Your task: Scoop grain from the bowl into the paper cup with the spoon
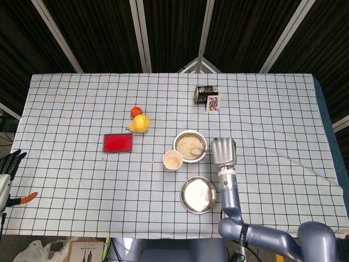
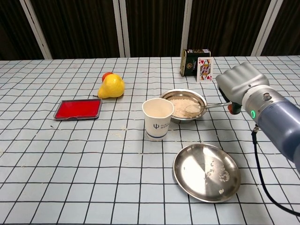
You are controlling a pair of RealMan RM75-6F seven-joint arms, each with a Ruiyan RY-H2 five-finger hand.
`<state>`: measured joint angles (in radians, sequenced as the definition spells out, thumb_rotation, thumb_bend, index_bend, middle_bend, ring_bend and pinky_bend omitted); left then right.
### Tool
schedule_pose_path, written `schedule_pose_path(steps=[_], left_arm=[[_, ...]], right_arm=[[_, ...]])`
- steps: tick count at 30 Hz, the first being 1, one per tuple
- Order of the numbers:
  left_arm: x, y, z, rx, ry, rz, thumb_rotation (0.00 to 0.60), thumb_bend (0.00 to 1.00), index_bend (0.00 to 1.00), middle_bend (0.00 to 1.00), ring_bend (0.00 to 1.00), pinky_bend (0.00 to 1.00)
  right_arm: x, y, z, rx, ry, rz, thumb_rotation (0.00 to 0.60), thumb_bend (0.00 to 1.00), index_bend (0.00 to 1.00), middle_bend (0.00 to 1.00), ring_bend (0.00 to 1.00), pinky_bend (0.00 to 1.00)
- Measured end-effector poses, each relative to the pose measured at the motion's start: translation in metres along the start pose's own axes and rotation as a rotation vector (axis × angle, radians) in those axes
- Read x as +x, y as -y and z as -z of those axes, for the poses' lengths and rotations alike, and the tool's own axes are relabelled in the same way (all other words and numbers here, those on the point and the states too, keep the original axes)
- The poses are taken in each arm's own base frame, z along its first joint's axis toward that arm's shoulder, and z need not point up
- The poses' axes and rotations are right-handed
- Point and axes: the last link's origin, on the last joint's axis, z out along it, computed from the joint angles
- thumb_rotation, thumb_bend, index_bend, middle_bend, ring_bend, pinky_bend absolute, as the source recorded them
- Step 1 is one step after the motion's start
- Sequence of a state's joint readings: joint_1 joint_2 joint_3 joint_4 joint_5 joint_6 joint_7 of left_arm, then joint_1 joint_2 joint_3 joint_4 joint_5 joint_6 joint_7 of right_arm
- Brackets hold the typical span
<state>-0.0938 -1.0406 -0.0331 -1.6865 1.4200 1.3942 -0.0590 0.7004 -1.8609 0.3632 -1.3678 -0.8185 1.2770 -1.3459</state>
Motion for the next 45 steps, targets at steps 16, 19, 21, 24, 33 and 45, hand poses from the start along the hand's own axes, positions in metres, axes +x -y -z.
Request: schedule_pose_path(steps=[16,19,21,24,33,45], left_arm=[[0.0,0.0,0.0,0.0,-0.003,0.002,0.6,0.0,0.0,0.0,0.0,0.0],[0.001,0.0,0.0,0.0,-0.003,0.004,0.6,0.0,0.0,0.0,0.0,0.0],[0.001,0.0,0.0,0.001,-0.003,0.005,0.6,0.0,0.0,0.0,0.0,0.0],[0.001,0.0,0.0,0.0,-0.003,0.005,0.6,0.0,0.0,0.0,0.0,0.0],[0.001,0.0,0.0,0.0,-0.003,0.006,0.6,0.0,0.0,0.0,0.0,0.0],[0.001,0.0,0.0,0.001,-0.003,0.009,0.6,0.0,0.0,0.0,0.0,0.0]], right_arm=[[0.015,-0.006,0.004,-0.01,0.033,-0.017,0.6,0.58,0.72,0.94,1.0,0.92],[0.018,-0.005,0.005,-0.008,0.038,-0.031,0.6,0.58,0.72,0.94,1.0,0.92],[0.02,-0.004,0.006,-0.007,0.043,-0.041,0.6,0.58,0.72,0.94,1.0,0.92],[0.021,-0.004,0.007,-0.005,0.052,-0.054,0.6,0.58,0.72,0.94,1.0,0.92],[0.026,-0.002,0.009,-0.002,0.067,-0.093,0.6,0.58,0.73,0.94,1.0,0.92],[0.039,-0.005,0.009,-0.009,0.063,-0.129,0.6,0.58,0.74,0.94,1.0,0.92]])
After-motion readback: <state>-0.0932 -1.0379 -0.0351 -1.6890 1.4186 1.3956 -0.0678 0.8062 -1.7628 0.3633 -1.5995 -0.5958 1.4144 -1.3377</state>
